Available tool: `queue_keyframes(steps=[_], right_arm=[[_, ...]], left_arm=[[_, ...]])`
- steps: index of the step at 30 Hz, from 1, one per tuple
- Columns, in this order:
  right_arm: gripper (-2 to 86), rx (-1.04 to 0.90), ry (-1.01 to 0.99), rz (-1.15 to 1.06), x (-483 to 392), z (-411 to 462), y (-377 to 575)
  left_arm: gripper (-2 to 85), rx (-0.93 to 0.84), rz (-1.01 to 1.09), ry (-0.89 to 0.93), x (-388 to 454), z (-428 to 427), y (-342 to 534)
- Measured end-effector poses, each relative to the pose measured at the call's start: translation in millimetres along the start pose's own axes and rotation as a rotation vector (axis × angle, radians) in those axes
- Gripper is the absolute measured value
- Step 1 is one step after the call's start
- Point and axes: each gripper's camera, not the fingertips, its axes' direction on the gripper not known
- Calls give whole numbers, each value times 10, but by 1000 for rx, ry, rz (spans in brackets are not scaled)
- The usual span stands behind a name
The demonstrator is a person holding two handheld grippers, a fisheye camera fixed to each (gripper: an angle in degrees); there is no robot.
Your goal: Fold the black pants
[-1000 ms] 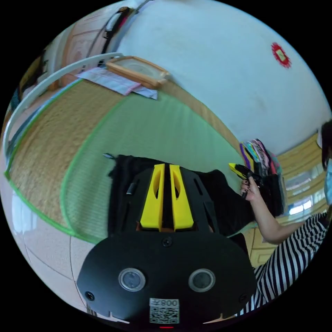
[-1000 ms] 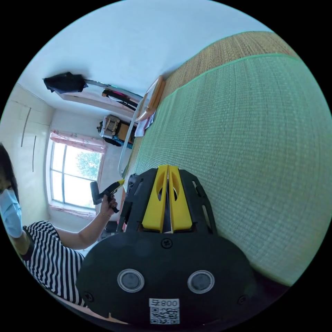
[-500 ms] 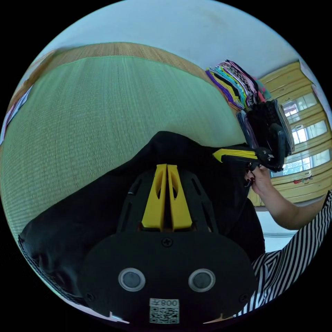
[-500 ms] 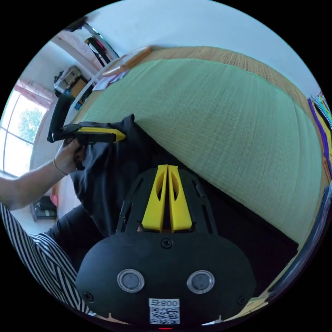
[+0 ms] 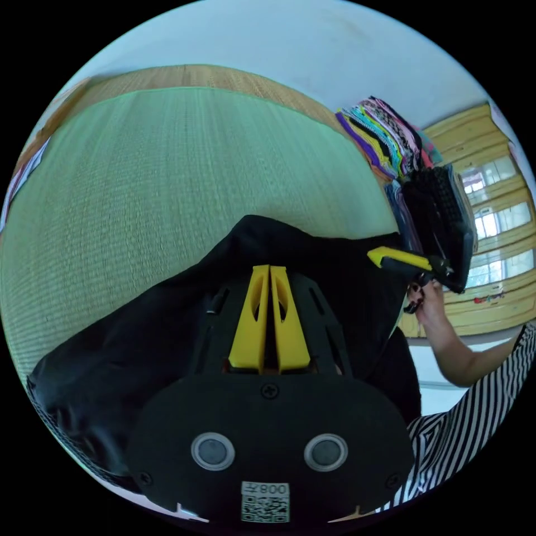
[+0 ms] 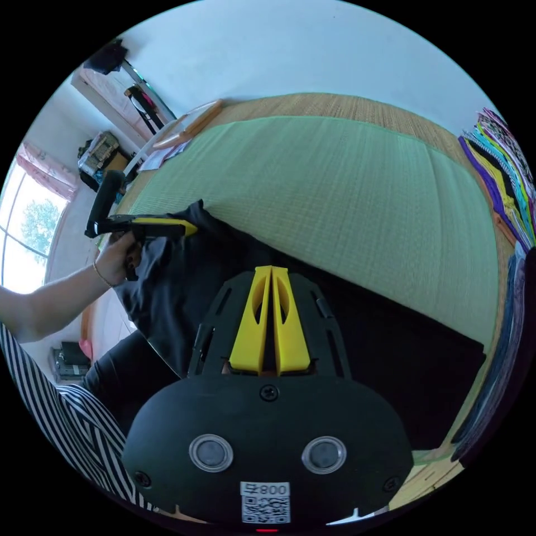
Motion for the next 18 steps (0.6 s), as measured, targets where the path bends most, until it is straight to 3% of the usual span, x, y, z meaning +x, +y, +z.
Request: queue_keyframes(steps=[12,18], right_arm=[[1,61,29,104,506,-326,498],[3,102,-1,80,736,-539,699]], left_arm=[[10,-37,66,3,1011,334,-577],[52,-12,214,47,1682,488,-891]])
